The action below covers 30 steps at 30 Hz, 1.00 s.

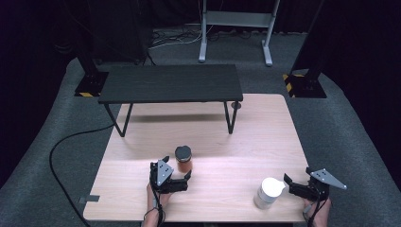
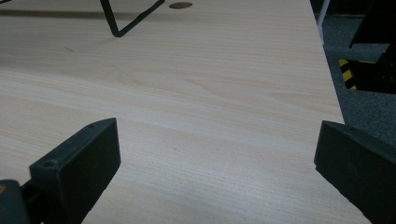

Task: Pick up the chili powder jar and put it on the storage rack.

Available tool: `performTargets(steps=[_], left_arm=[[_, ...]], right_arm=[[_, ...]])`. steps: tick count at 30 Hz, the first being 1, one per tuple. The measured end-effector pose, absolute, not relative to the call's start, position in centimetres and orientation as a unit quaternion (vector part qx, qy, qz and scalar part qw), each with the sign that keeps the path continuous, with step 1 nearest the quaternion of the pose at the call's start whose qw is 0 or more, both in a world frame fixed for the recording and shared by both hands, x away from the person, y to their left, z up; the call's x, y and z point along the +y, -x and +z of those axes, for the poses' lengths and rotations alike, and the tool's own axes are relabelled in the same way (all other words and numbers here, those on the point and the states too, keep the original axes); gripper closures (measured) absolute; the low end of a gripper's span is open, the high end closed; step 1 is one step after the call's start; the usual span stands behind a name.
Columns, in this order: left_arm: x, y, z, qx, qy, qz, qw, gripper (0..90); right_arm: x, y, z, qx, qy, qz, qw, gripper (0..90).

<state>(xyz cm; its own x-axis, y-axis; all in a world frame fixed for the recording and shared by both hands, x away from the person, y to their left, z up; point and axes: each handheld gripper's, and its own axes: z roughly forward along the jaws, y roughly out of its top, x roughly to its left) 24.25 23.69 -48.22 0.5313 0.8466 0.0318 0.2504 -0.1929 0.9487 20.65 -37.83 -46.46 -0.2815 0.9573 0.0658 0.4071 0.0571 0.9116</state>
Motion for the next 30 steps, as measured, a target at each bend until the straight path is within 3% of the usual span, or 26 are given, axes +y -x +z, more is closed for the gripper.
performTargets(steps=[10, 30], left_arm=[[23.3, -25.3, -47.4, 0.377, -0.736, 0.28, 0.488, 0.0], [21.8, -27.7, -47.1, 0.382, -0.737, 0.264, 0.491, 0.0]], right_arm=[[-38.0, -20.7, -46.5, 0.661, -0.515, 0.455, 0.302, 0.0], [-38.6, -20.9, -46.6, 0.663, -0.51, 0.465, 0.291, 0.0]])
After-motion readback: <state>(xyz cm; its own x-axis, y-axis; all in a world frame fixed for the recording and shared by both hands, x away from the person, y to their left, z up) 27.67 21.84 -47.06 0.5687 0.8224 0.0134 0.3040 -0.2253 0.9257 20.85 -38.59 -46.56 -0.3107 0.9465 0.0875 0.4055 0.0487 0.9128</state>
